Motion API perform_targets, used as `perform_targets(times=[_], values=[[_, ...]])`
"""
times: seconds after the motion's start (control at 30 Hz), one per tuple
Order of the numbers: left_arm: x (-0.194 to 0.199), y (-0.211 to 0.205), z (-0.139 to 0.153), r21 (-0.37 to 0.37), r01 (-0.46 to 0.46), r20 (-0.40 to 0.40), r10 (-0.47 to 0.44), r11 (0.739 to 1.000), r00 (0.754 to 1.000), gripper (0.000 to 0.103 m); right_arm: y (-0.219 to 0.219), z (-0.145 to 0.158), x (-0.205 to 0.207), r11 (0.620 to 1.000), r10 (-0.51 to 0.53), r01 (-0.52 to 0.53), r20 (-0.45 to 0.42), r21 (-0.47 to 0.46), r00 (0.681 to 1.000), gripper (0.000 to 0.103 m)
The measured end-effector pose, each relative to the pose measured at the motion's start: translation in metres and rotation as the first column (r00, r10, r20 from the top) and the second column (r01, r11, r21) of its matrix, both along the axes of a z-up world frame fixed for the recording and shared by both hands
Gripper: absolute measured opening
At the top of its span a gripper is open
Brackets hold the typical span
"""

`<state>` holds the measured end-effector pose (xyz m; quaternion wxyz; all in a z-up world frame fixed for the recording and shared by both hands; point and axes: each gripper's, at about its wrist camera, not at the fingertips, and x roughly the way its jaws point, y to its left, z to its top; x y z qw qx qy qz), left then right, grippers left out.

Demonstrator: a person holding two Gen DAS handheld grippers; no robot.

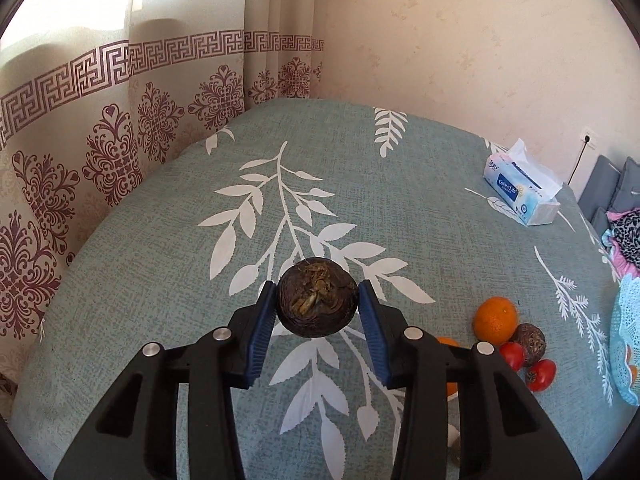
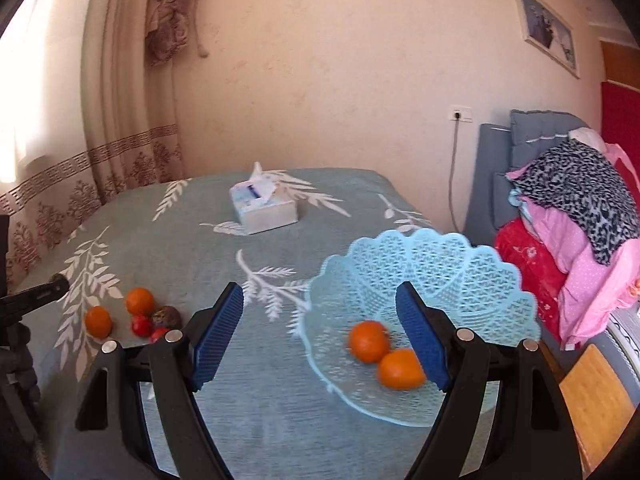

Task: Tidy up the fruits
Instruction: 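Grasp the orange with the right gripper while the left gripper holds the brown fruit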

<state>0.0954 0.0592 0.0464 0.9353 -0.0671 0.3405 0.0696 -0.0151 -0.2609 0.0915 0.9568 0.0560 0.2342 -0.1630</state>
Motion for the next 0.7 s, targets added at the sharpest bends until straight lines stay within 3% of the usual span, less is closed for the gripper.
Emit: perform_targets(times=[0.07,0.2,0.3,0.4,0.7], values=[[-0.001,0.002,0.0,-0.007,-0.002,0.002,0.002,1.0,1.0,0.042,0.02,-0.005,0.029,0.991,0.128,-0.125,-0.066,0.054,0.99,0.08],[0.001,0.009,-0.003,-0.027,-0.019,-0.012,0.018,0.999,1.0,0.042,0.056,-0.02,0.082,0.951,0.304,-0.287,-0.181,0.116,0.935,0.08],[0.001,0.016,-0.007,-0.045,-0.038,-0.025,0.037,0.998,0.999,0.042,0.081,-0.029,0.111,0.934,0.356,-0.348,-0.245,0.076,0.902,0.08],[0.001,0.019,-0.008,-0.058,-0.045,-0.03,0.043,0.997,0.999,0.042,0.093,-0.036,0.134,0.917,0.398,-0.385,-0.278,0.103,0.874,0.079],[0.001,0.019,-0.01,-0.073,-0.037,-0.038,0.034,0.997,0.999,0.042,0.122,-0.058,0.187,0.875,0.482,-0.46,-0.378,0.151,0.791,0.053]])
